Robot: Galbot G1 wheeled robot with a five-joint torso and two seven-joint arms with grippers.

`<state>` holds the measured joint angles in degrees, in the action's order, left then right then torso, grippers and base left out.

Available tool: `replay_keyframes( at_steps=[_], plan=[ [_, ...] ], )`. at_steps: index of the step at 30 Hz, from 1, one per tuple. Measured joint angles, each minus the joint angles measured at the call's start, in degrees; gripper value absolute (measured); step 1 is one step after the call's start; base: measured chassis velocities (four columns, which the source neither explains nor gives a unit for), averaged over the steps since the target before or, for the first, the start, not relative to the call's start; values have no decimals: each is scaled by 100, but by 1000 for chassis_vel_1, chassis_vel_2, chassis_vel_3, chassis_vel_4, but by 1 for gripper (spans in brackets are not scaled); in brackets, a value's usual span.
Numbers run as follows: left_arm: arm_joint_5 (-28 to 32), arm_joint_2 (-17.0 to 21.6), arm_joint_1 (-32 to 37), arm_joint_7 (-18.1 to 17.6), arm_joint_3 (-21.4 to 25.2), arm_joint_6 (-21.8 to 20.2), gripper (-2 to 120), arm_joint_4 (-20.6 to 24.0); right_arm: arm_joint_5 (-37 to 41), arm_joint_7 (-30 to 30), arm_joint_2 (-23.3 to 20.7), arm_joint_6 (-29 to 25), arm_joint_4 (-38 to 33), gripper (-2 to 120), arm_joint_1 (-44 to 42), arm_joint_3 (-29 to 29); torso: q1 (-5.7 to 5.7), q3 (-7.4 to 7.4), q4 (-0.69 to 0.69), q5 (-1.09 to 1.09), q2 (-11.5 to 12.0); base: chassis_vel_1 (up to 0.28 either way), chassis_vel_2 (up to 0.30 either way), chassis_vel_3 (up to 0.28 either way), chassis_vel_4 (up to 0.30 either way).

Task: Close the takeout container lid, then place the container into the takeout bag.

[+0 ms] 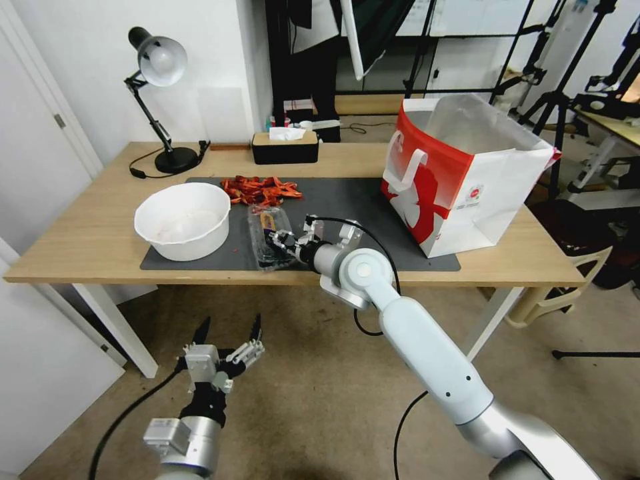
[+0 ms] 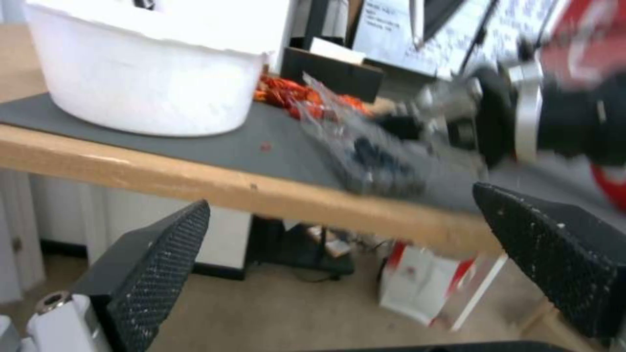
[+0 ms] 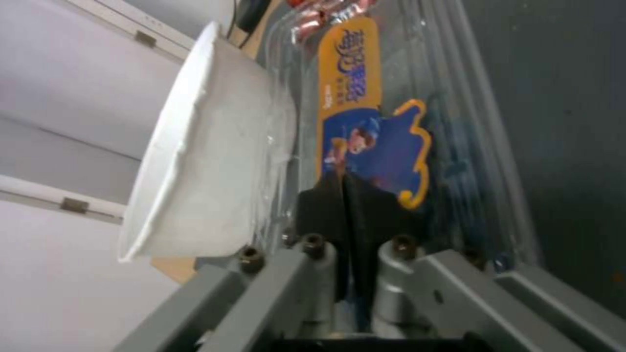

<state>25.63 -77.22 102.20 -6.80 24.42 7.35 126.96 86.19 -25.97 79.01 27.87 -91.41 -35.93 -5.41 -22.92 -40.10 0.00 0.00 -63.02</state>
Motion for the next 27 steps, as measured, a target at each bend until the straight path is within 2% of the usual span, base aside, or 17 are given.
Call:
replay_keyframes(
  at_steps=[3,4,7,8,10,11,13,15,18,19,23,27],
  plan=[
    [985,164,-166,-535,-4,-308,100,407,4,-65,-50,144,-26,0,12,-11,0,0,0,1,0,0,0,0,0],
    [985,164,-166,-535,-4,-308,100,407,4,-65,-50,144,-26,0,12,-11,0,0,0,1,0,0,0,0,0],
    [1972,313,-410,-881,16,-554,100,697,-2,-126,-86,227,-37,0,45,-31,0,0,0,0,0,0,0,0,0],
    [1972,313,-410,-881,16,-554,100,697,-2,-126,-86,227,-37,0,45,-31,0,0,0,0,0,0,0,0,0],
    [2638,462,-584,-1006,57,-726,100,821,1,-180,-117,274,-47,0,80,-48,0,0,0,0,0,0,0,0,0],
    [2638,462,-584,-1006,57,-726,100,821,1,-180,-117,274,-47,0,80,-48,0,0,0,0,0,0,0,0,0],
    [3154,618,-774,-1065,78,-827,100,872,6,-197,-166,304,-55,0,108,-67,0,0,0,0,0,0,0,0,0],
    [3384,696,-892,-1093,85,-870,100,873,19,-203,-184,314,-59,0,118,-70,0,0,1,0,0,0,0,0,0],
    [4239,942,-1313,-1164,117,-1089,100,826,85,-244,-235,332,-72,0,144,-70,0,-1,0,0,0,0,0,0,0],
    [4239,942,-1313,-1164,117,-1089,100,826,85,-244,-235,332,-72,0,144,-70,0,-1,0,0,0,0,0,0,0],
    [4902,1286,-1862,-1217,115,-1358,100,580,152,-257,-317,345,-100,0,162,-64,0,0,-1,1,0,0,0,0,0],
    [5088,1476,-2120,-1253,81,-1447,100,349,186,-272,-330,355,-110,0,169,-45,0,-1,0,0,0,0,0,0,0]
  ],
)
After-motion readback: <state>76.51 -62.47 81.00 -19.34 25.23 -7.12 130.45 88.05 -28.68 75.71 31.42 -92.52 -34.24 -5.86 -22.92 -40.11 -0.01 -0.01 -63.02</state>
